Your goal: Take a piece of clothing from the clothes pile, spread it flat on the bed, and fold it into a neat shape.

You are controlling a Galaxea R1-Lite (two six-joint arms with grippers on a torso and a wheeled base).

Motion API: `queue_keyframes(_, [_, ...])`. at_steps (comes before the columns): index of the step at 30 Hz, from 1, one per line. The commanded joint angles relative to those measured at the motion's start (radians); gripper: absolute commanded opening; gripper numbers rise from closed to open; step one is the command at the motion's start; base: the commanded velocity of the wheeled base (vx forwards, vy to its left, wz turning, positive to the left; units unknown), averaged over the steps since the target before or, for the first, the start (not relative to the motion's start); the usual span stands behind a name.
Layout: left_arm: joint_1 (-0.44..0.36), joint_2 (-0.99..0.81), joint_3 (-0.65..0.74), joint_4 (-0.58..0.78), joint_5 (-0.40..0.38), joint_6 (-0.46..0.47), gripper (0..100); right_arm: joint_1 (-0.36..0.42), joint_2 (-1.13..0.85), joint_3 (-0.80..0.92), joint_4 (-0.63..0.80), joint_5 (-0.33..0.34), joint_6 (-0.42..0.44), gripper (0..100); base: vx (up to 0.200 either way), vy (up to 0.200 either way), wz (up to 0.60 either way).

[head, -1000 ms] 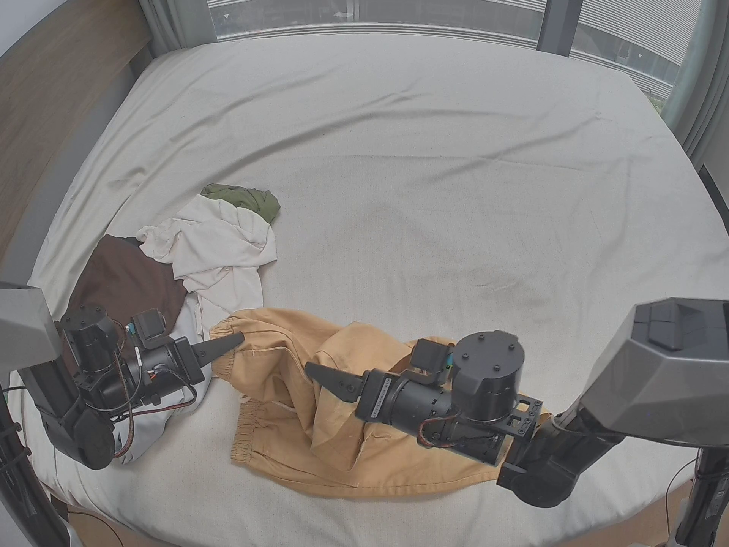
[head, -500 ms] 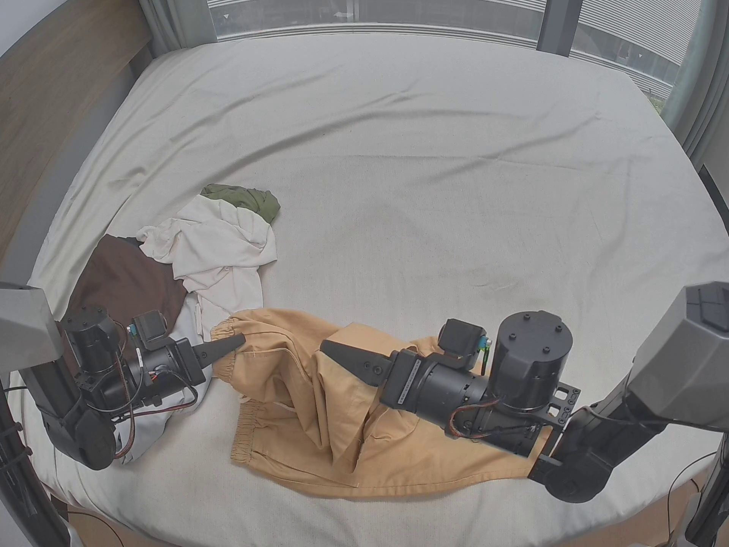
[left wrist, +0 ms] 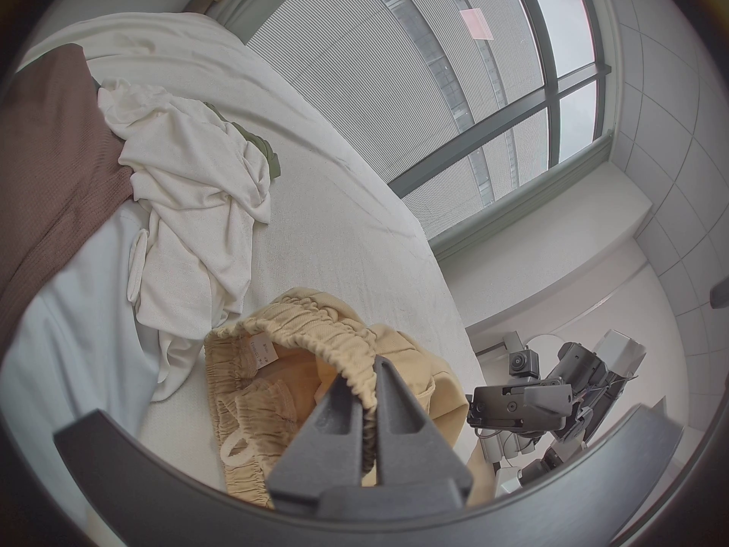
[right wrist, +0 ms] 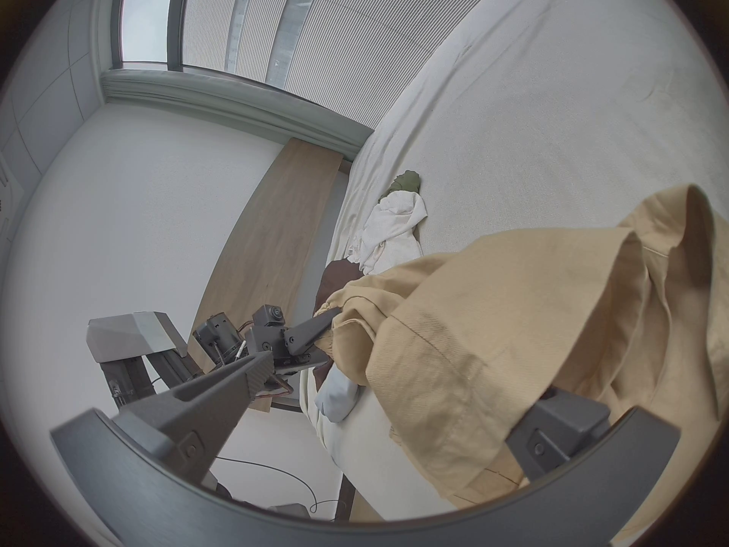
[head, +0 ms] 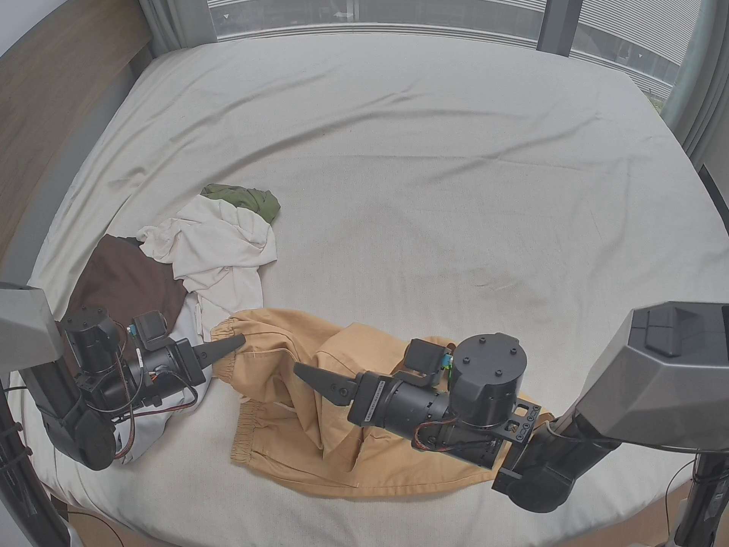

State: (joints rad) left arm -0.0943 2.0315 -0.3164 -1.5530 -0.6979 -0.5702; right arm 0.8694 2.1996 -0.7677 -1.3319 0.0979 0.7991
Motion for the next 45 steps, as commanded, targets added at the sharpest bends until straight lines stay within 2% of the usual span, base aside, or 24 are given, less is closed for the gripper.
queue_keyframes(1, [0.001,0.003,0.002,-0.002,0.000,0.024,0,-0.003,0.009,-0.010,-0.018,-0.003,0.000,100,0.000,0.000,0.00])
queue_keyframes(2, [0.001,0.004,0.002,-0.002,0.000,0.035,0,-0.003,0.011,-0.009,-0.020,-0.003,0.000,0,0.000,0.000,0.00])
queue_keyframes(14, [0.002,0.012,0.002,-0.002,0.000,0.044,0,-0.013,0.009,-0.009,-0.023,-0.003,-0.017,0,0.000,0.000,0.00])
queue_keyframes(18, [-0.004,0.000,-0.001,-0.002,0.000,0.036,0,-0.026,-0.011,-0.001,-0.036,-0.023,-0.026,0,0.000,0.000,0.00])
queue_keyframes(25, [-0.030,-0.111,-0.001,-0.002,0.005,-0.013,0,-0.148,-0.225,0.087,0.002,-0.010,-0.100,0,0.000,0.000,0.00])
queue_keyframes(32, [-0.028,-0.283,-0.041,-0.001,0.005,-0.112,0,-0.253,-0.466,0.189,0.048,0.109,-0.163,0,0.000,0.000,0.00])
queue_keyframes(37, [-0.028,-0.306,-0.050,-0.001,-0.011,-0.112,0,-0.288,-0.520,0.220,0.050,0.187,-0.186,0,0.000,0.000,0.00])
queue_keyframes(41, [-0.018,-0.303,-0.061,-0.001,-0.022,-0.120,0,-0.349,-0.534,0.277,0.028,0.258,-0.187,0,0.000,0.000,0.00])
queue_keyframes(42, [-0.018,-0.293,-0.072,-0.001,-0.018,-0.117,0,-0.388,-0.535,0.303,-0.010,0.296,-0.184,0,0.000,0.000,0.00])
queue_keyframes(45, [-0.018,-0.295,-0.075,0.001,-0.017,-0.125,0,-0.426,-0.531,0.347,-0.092,0.324,-0.173,0,0.000,0.000,0.00])
